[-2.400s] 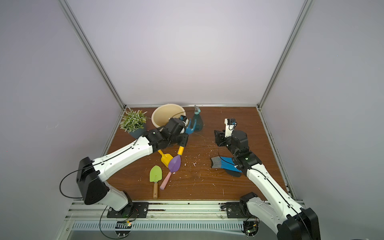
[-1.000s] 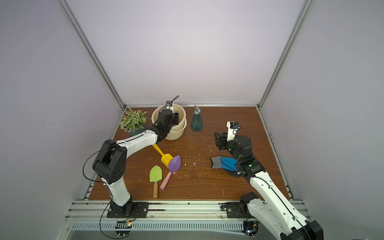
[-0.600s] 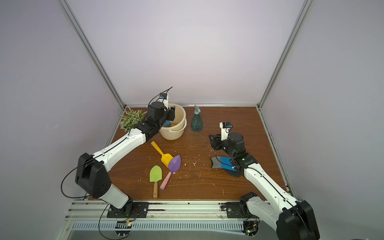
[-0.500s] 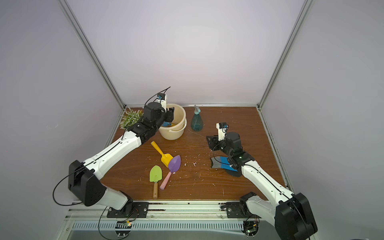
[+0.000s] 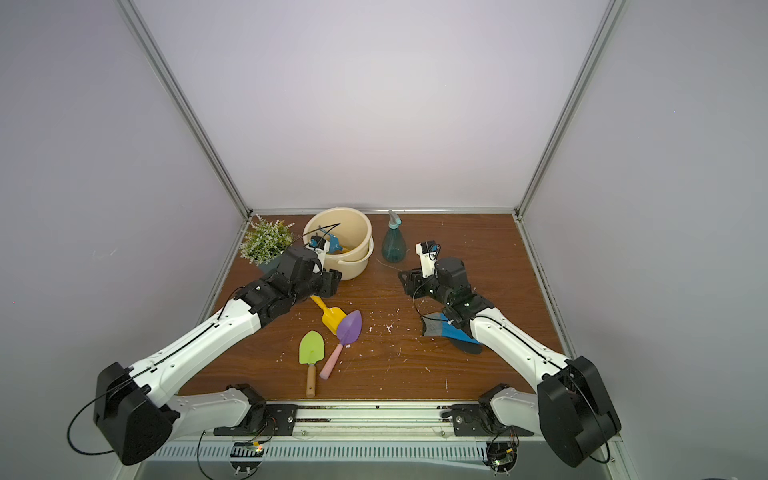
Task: Organize the gardening tools
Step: Place the gardening tool in the container, then pick up the gardening tool from the center of the board.
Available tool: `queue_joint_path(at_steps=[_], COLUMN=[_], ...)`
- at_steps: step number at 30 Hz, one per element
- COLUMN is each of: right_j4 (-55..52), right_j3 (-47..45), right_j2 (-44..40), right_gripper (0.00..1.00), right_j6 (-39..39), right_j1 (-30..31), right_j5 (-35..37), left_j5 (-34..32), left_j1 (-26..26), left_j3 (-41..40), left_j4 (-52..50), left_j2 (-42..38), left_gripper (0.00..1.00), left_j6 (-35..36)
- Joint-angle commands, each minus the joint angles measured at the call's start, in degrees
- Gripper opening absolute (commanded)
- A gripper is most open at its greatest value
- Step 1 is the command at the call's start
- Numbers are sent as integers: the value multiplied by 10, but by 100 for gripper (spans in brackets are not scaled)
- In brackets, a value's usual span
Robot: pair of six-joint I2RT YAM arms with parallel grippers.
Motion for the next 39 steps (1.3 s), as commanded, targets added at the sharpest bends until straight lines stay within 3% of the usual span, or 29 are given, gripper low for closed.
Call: queue_joint_path(at_steps=[1, 7, 13, 21, 39], right_j4=[10, 7, 7, 3, -4], right_j3=[21, 10, 16, 28, 12], right_j2=[-3, 0, 18, 37, 4], right_gripper=[57, 57, 57, 57, 57], right_j6=[-6, -2, -2, -4, -20], right_j1=[3, 3, 3, 3, 0], right_j5=[7, 30, 36, 41, 54], left_j5=[47, 131, 141, 110, 57], left_j1=[-7, -15, -54, -136, -168], left_j3=[-13, -72, -118, -147, -149], left_j4=[-65, -99, -101, -113, -112], left_j2=[-14, -20, -16, 13, 124], left_gripper=[57, 52, 51, 50, 50], left_j6=[-30, -71, -92, -133, -149])
